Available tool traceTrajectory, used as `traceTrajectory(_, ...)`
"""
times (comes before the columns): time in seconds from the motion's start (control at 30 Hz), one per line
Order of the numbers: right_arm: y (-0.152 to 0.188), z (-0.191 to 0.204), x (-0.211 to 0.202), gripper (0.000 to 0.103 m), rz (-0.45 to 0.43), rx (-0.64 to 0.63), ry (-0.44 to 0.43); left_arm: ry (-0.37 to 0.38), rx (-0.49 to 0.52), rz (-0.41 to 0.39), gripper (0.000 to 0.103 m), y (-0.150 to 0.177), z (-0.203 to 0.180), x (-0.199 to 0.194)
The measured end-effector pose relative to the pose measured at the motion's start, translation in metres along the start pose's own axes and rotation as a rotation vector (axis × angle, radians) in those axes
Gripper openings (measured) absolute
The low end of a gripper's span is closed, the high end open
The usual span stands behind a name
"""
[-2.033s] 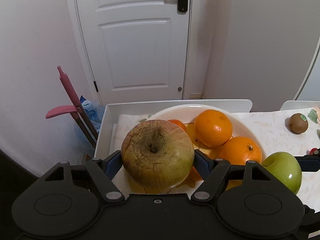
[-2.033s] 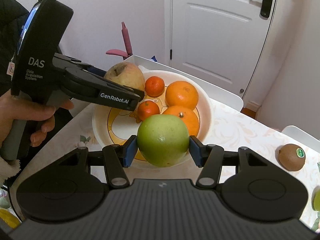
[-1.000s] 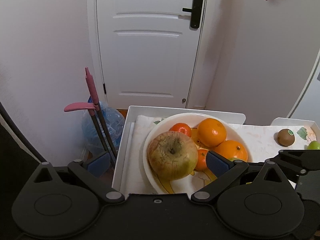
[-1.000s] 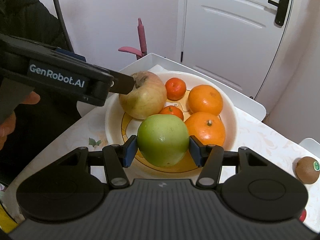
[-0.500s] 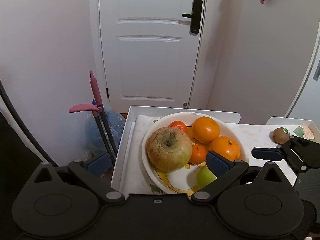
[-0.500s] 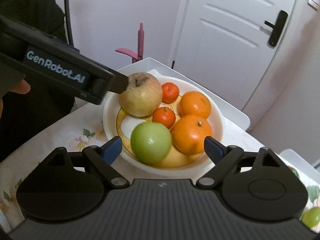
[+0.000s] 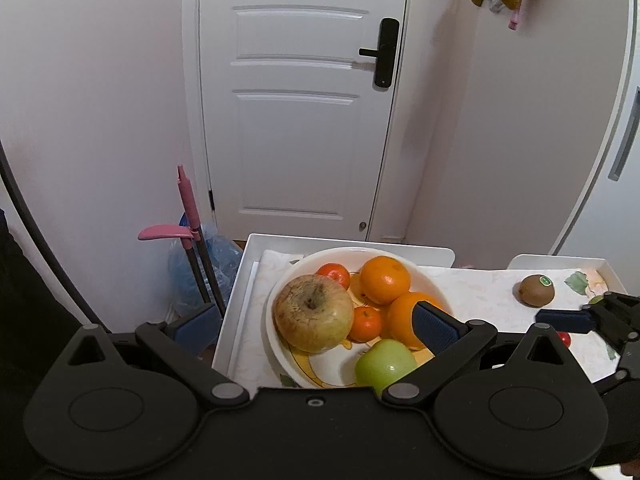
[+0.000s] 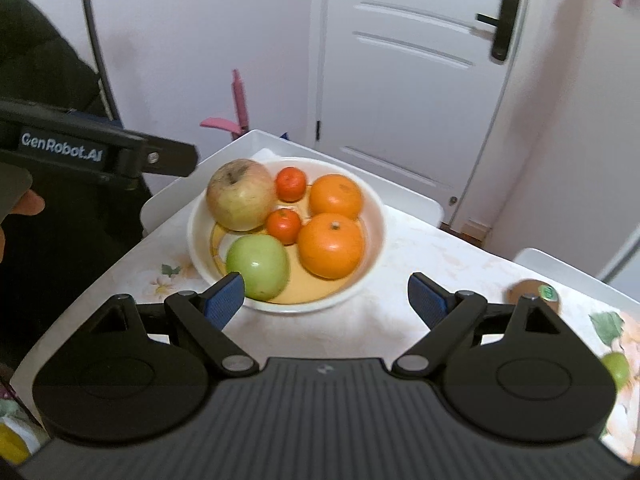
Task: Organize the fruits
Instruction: 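Grasp a small red tomato with the left tool while the right tool moves over the other green apple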
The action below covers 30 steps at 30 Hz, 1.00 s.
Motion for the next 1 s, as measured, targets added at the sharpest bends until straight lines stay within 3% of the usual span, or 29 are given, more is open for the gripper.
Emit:
traceTrajectory(0.27,-0.005,-0.053,-0.052,0.103,-0.073,0.118,0.033,-0.023,0.013,-0.027,0.103,-0.014,-0.034,-0.026)
traceTrajectory(0.57,0.010,-0.129,-0.109,0.103,-0.075,0.159,0.047,-0.037,0.001,-0.043,0.103,-0.023,-0.106,-0.055)
traceTrajectory(1.0,0.049,-0.251,-0.140,0.103,-0.047,0.146,0.091,0.001,0.015,0.011,0.103,0.001,-0.224,-0.051)
Point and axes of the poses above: each gripper's, at about its wrist camera, not at the fingertips, and x roughly the way its jaws point, z to its left, y to its underside, the point moved 5 cm from there along x, roughly the way its jaws point, and after that the axes turned 10 degrees about x, right-handed, at the moved point
